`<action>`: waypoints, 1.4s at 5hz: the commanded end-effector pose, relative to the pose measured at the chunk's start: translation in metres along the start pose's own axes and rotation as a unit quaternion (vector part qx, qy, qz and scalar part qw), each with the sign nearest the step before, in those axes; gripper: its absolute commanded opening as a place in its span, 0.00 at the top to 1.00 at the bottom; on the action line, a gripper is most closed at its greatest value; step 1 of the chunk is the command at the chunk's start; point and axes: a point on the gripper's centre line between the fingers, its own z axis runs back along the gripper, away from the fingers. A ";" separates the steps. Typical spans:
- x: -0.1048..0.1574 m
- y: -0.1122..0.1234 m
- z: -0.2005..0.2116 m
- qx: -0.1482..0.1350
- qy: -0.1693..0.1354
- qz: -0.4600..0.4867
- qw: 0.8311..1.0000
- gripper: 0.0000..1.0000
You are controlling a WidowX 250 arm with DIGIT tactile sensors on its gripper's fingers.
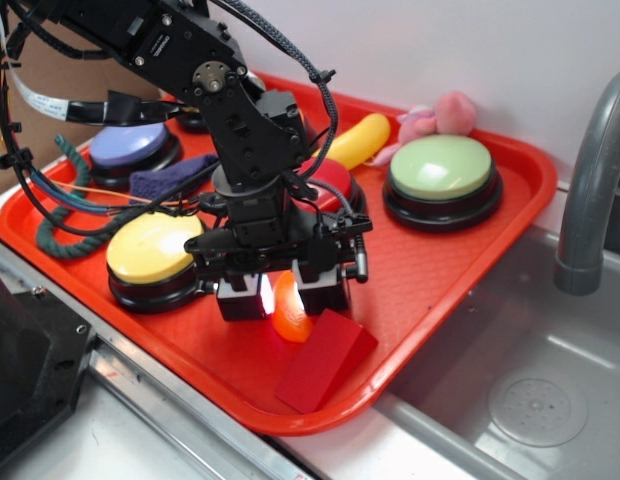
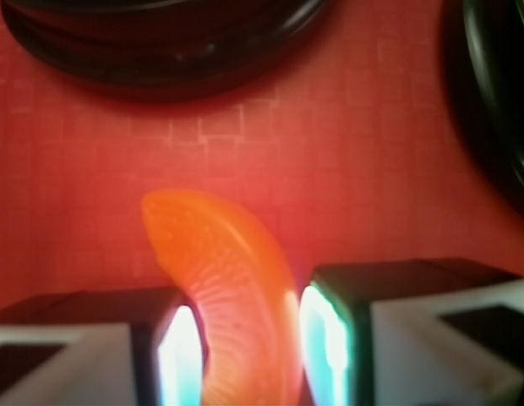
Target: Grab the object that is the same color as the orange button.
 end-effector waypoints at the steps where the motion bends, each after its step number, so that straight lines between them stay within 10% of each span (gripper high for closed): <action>1: 0.010 -0.014 0.040 0.012 -0.019 -0.078 0.997 1.00; 4: 0.036 -0.039 0.125 0.015 -0.004 -0.255 0.967 1.00; 7: 0.091 0.008 0.219 -0.028 -0.066 -0.233 0.970 1.00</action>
